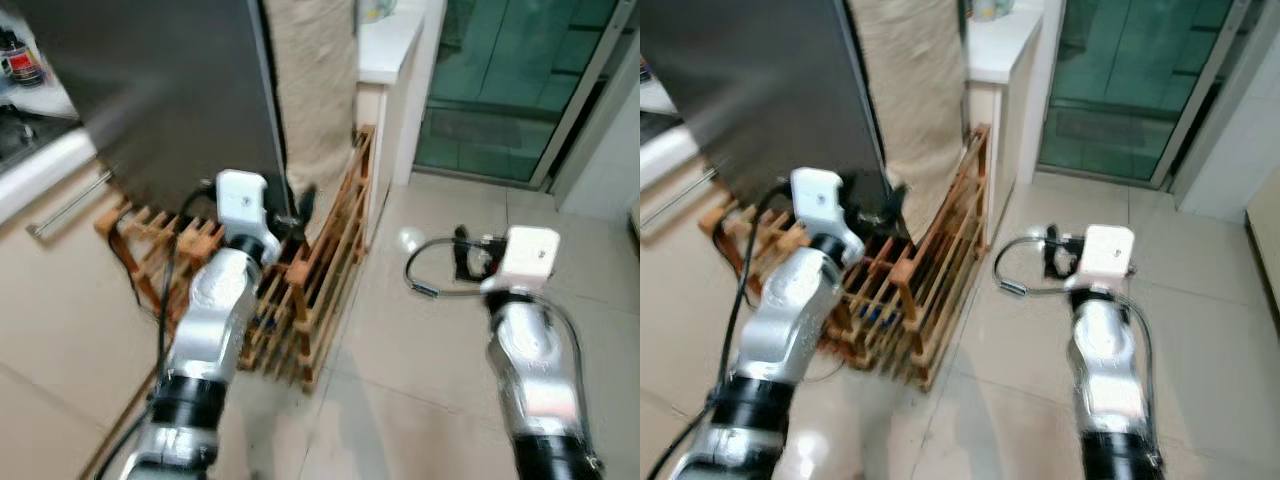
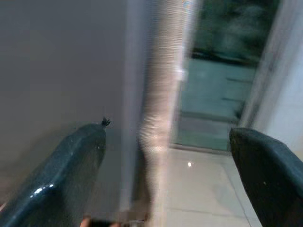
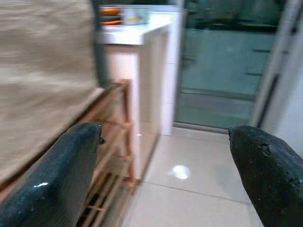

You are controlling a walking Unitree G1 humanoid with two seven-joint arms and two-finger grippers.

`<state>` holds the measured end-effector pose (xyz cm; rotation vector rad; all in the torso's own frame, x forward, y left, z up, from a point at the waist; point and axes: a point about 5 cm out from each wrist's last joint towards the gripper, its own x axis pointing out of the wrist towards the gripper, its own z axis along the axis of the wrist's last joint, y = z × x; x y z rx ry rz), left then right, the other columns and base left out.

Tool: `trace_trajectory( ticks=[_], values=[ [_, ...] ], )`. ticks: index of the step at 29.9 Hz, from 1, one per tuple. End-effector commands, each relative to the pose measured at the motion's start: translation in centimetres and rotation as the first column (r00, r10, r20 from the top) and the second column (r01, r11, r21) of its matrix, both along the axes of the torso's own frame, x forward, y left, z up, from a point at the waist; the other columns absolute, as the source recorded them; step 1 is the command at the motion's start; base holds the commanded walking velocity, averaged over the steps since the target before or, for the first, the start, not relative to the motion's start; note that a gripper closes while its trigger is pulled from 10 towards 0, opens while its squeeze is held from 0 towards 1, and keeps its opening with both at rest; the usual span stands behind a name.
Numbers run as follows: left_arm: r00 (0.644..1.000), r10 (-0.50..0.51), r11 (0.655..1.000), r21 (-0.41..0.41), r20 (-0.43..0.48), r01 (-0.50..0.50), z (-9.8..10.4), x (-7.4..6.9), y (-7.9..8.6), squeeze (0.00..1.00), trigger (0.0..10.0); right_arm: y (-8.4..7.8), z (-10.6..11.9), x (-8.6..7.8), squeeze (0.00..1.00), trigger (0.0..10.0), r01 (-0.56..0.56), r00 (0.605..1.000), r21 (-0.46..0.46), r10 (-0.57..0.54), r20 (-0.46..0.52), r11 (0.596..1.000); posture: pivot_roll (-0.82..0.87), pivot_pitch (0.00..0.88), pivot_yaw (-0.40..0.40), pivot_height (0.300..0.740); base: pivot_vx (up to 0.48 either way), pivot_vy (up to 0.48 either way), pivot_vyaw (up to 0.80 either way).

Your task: Restocking fridge

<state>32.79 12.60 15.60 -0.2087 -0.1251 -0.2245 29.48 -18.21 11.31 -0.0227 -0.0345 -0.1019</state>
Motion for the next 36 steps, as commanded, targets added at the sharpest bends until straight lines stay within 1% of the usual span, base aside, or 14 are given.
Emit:
trace_trajectory(
  ticks=[1, 7, 13, 14, 17, 20, 22, 23, 24, 26, 27, 28, 29, 36],
  values=[
    [0.998, -0.003, 0.999, -0.031, 0.055, 0.004, 1.6, 0.0, -0.3, 0.00, 10.0, -0.6, 0.9, 0.1, 0.00, 10.0, 0.018, 0.999, -0.020, -0.017, 0.036, 1.000, -0.15, 0.000, 0.067, 0.740, 0.000, 0.000, 0.00],
    [0.997, -0.021, 1.000, 0.014, 0.077, 0.020, 2.1, -0.1, -1.0, 0.00, 10.0, -0.4, 1.0, 0.0, 0.00, 10.0, 0.011, 0.999, -0.028, -0.010, 0.045, 1.000, -0.15, 0.000, 0.067, 0.740, 0.000, 0.000, 0.00],
    [0.997, -0.038, 0.997, 0.073, 0.072, 0.033, 1.6, -0.4, -0.8, 0.00, 10.0, -0.5, 1.2, -0.2, 0.00, 10.0, 0.016, 0.999, -0.038, -0.014, 0.051, 0.999, -0.15, 0.000, 0.071, 0.740, 0.000, 0.000, 0.00],
    [0.996, -0.045, 0.993, 0.112, 0.079, 0.036, 1.5, -0.9, -0.2, 0.00, 10.0, -0.6, 1.6, -0.8, 0.00, 10.0, 0.014, 0.998, -0.056, -0.010, 0.067, 0.998, -0.15, 0.000, 0.073, 0.740, 0.000, 0.000, 0.00],
    [0.998, -0.013, 0.983, 0.184, 0.064, 0.001, -0.2, -4.6, 3.3, 0.00, 10.0, -1.1, 2.4, -4.8, 0.00, 10.0, 0.013, 0.993, -0.115, 0.000, 0.115, 0.993, -0.14, 0.000, 0.074, 0.740, 0.000, 0.000, 0.00],
    [0.998, -0.001, 0.980, 0.198, 0.059, -0.010, -0.6, -5.4, 3.9, 0.00, 10.0, -1.2, 2.4, -5.5, 0.00, 10.0, 0.012, 0.993, -0.120, 0.002, 0.114, 0.993, -0.14, 0.000, 0.075, 0.740, 0.000, 0.000, 0.00],
    [0.992, 0.118, 0.977, 0.176, 0.040, -0.123, -1.1, -6.9, 5.5, 0.00, 10.0, -1.5, 2.1, -7.2, 0.00, 10.0, 0.011, 0.993, -0.119, 0.003, 0.118, 0.993, -0.14, 0.000, 0.068, 0.740, 0.000, 0.000, 0.00],
    [0.992, 0.118, 0.977, 0.176, 0.040, -0.123, -1.1, -6.9, 5.5, 0.00, 10.0, -1.5, 2.1, -7.2, 0.00, 10.0, 0.011, 0.993, -0.119, 0.003, 0.118, 0.993, -0.14, 0.000, 0.068, 0.740, 0.000, 0.000, 0.00],
    [0.981, 0.190, 0.970, 0.147, 0.033, -0.193, -1.0, -7.3, 6.0, 0.00, 10.0, -1.7, 2.2, -7.7, 0.00, 10.0, 0.021, 0.992, -0.122, -0.005, 0.126, 0.992, -0.14, 0.000, 0.063, 0.740, 0.000, 0.000, 0.00],
    [0.981, 0.190, 0.970, 0.147, 0.033, -0.193, -1.0, -7.3, 6.0, 0.00, 10.0, -1.7, 2.2, -7.7, 0.00, 10.0, 0.021, 0.992, -0.122, -0.005, 0.126, 0.992, -0.14, 0.000, 0.063, 0.740, 0.000, 0.000, 0.00],
    [0.986, 0.162, 0.978, 0.124, 0.040, -0.166, -0.5, -7.4, 5.1, 0.00, 10.0, -1.8, 2.2, -7.9, 0.00, 10.0, 0.030, 0.992, -0.118, -0.015, 0.126, 0.993, -0.14, 0.000, 0.056, 0.740, 0.000, 0.000, 0.00],
    [0.995, 0.060, 0.993, 0.101, 0.075, -0.068, 0.5, -7.3, 3.4, 0.00, 10.0, -1.5, 2.3, -7.7, 0.00, 10.0, 0.024, 0.992, -0.120, -0.009, 0.126, 0.992, -0.15, 0.000, 0.061, 0.740, 0.480, 0.000, 0.00],
    [0.996, 0.024, 0.994, 0.100, 0.084, -0.032, 0.7, -7.3, 3.0, 0.00, 10.0, -1.3, 2.4, -7.5, 0.00, 10.0, 0.017, 0.992, -0.123, -0.002, 0.126, 0.992, -0.15, 0.000, 0.061, 0.740, 0.480, 0.000, 0.00],
    [0.986, -0.079, 0.991, 0.115, 0.148, 0.062, 1.9, -7.0, 1.6, 0.00, 10.0, -1.5, 2.4, -7.1, 0.00, 10.0, 0.015, 0.994, -0.126, -0.002, 0.108, 0.992, -0.15, 0.000, 0.068, 0.740, 0.480, 0.000, 0.00]
  ],
)
